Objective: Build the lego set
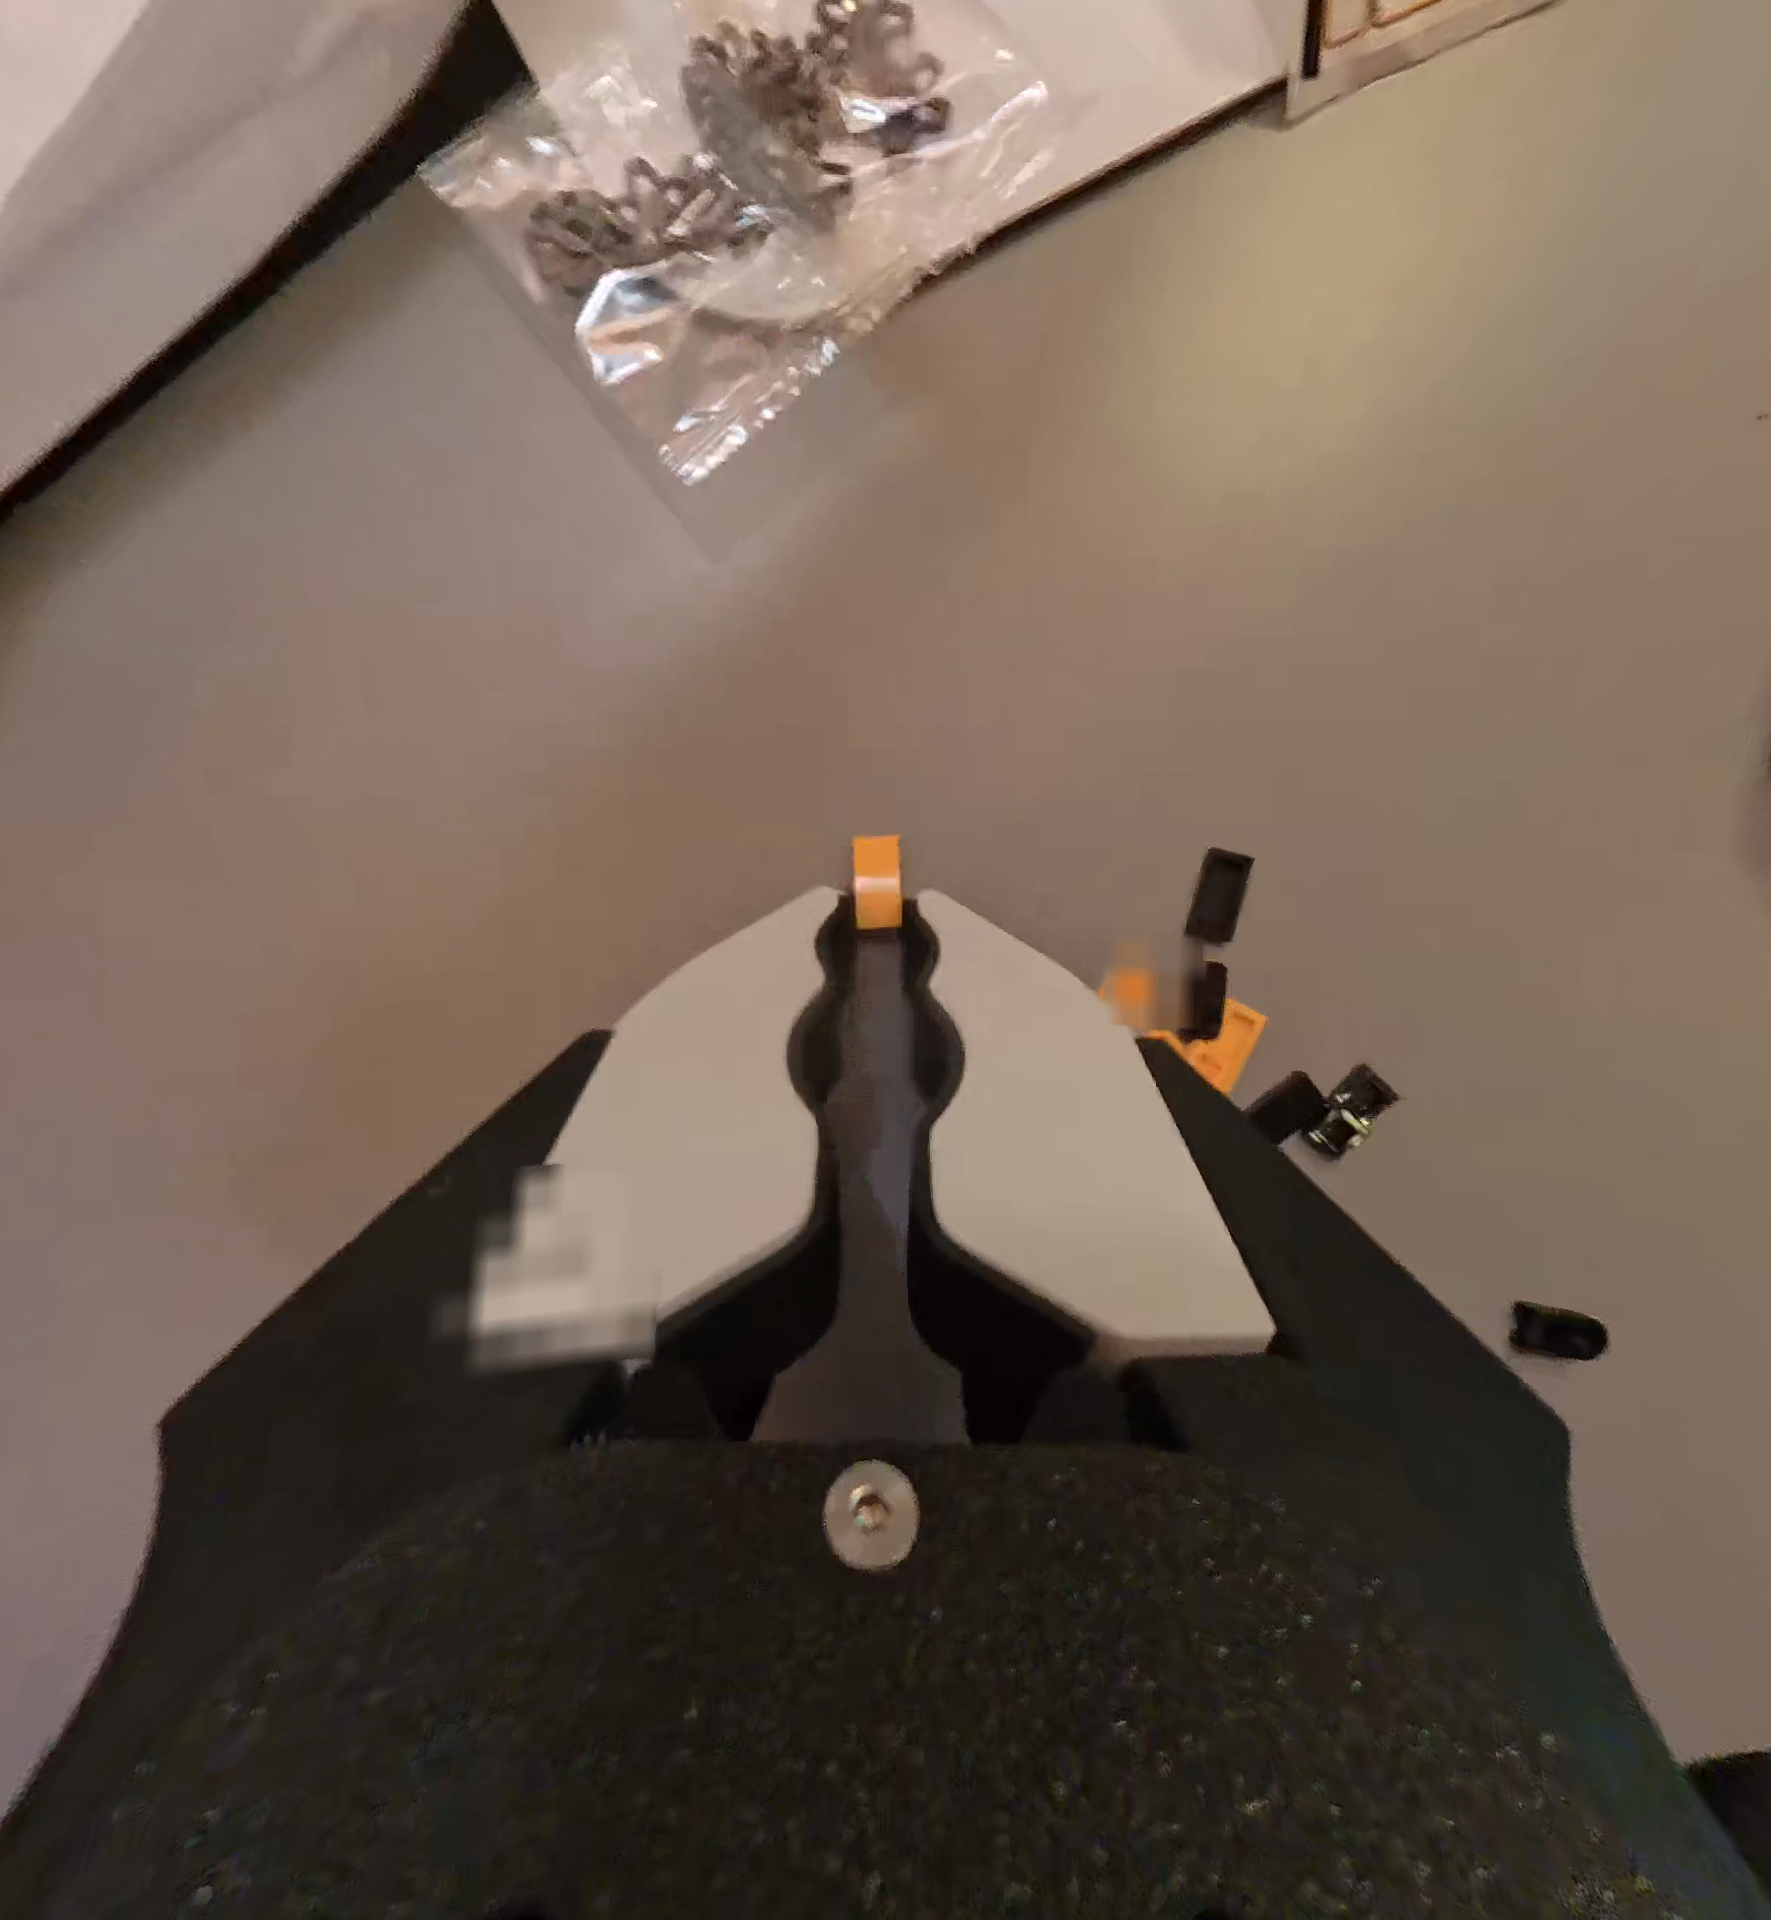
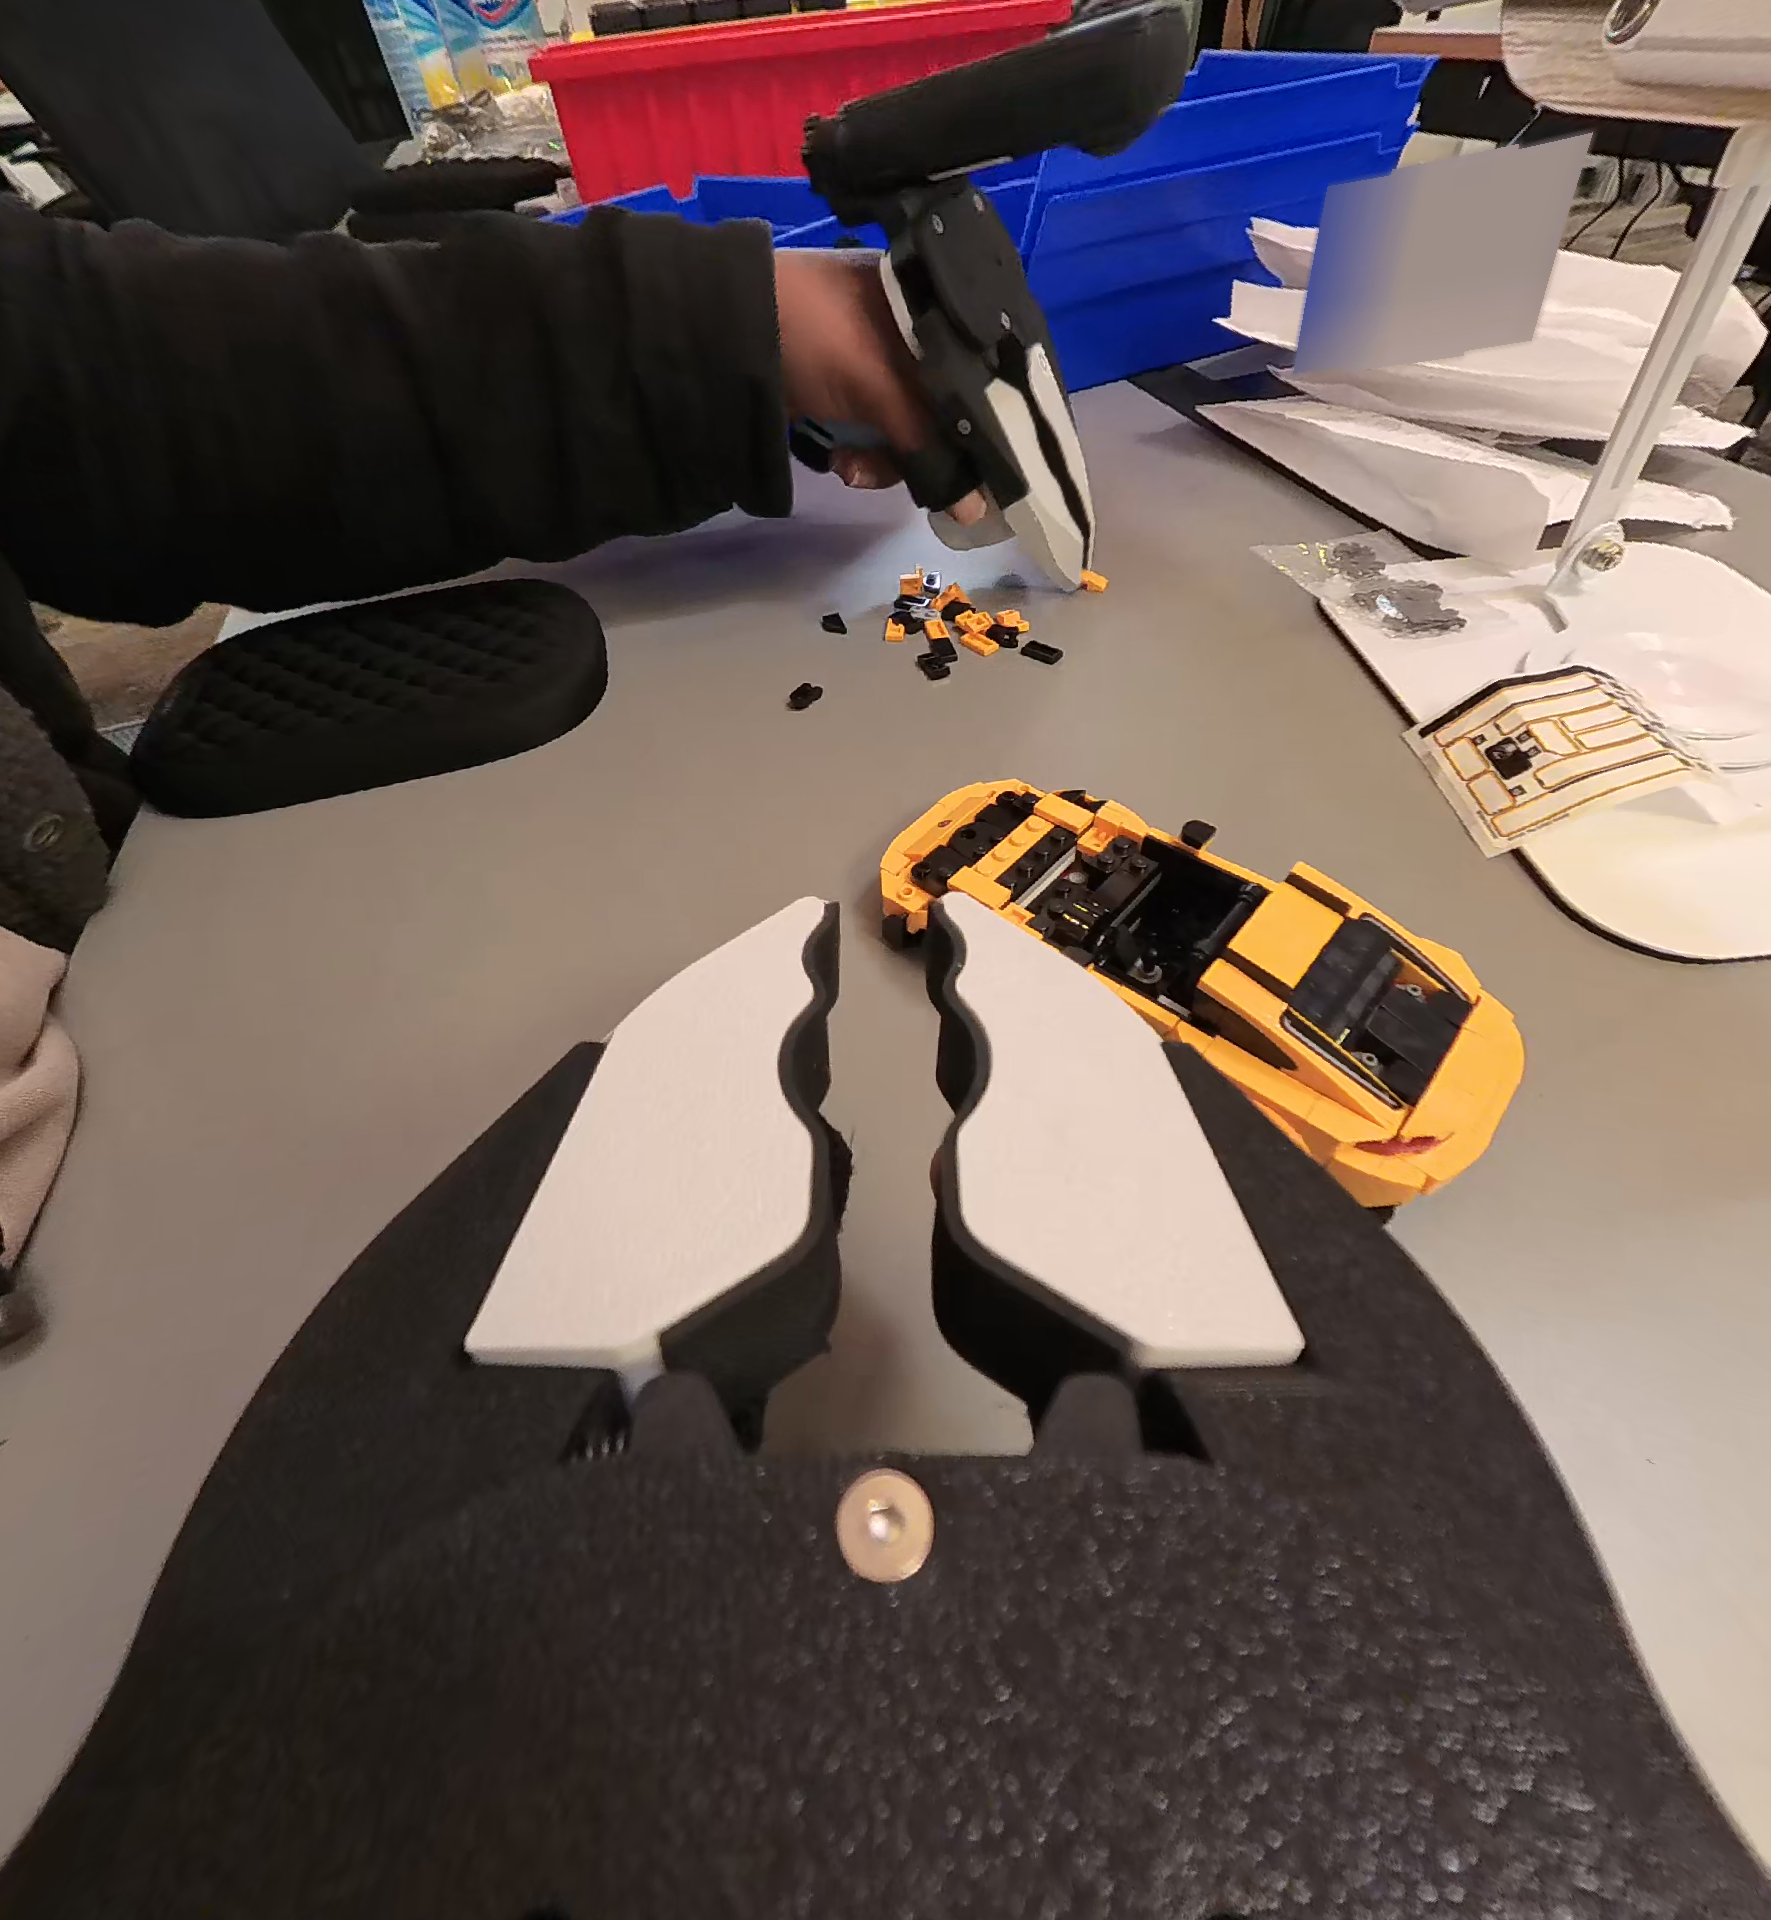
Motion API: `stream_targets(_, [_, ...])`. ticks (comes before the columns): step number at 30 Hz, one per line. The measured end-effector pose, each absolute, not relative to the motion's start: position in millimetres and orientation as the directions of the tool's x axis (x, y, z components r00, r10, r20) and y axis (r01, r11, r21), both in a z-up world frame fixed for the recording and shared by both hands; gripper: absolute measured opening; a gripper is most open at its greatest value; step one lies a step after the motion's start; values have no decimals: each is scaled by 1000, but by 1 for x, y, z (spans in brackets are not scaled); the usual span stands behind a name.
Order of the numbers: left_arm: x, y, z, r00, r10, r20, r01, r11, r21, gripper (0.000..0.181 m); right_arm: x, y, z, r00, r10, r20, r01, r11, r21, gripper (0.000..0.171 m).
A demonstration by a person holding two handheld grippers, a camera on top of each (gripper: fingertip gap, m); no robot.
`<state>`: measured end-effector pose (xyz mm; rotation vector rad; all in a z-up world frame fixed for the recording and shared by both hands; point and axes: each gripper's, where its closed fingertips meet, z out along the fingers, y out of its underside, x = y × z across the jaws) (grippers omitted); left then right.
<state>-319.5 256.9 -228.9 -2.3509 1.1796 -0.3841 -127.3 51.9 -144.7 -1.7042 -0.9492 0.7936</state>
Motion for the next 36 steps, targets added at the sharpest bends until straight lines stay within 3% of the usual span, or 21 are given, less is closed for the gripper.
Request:
stream_targets(4, [-317, 249, -227, 530, -848, -10, -717, -442, -538, 8, -127, 52, -145, 479, 875, -74, 226, -205, -952, 15])
stream_targets(8, [-285, 188, -199, 371, -925, 81, -693, -334, -638, 7, -125, 54, -147, 487, 871, -68, 231, -204, -951, 15])
stream_targets(14, [-242, 57, -208, 85, -987, 139, -788, -152, -597, 7, -125, 54, -148, 489, 870, -65, 237, -204, -950, 15])
stream_targets(18, [-231, 17, -229, 16, -998, 59, -835, -46, -549, 8, -125, 54, -147, 494, 868, -58, 237, -198, -951, 15])
stream_targets(21, [-228, 11, -229, 17, -999, 47, -830, -40, -556, 10, -124, 54, -146, 494, 868, -55, 237, -196, -952, 15])
stream_targets(28, [-242, 17, -215, 9, -995, 95, -820, -62, -569, 40, -121, 54, -145, 498, 866, -39, 245, -184, -952, 15])
stream_targets(33, [-286, 112, -184, 291, -957, -7, -766, -228, -601, 25, -121, 54, -144, 493, 869, -46, 238, -186, -953, 14])
stream_targets(36, [-324, 176, -191, 455, -887, -77, -775, -351, -526, 20, -121, 54, -145, 494, 868, -39, 245, -182, -952, 15])
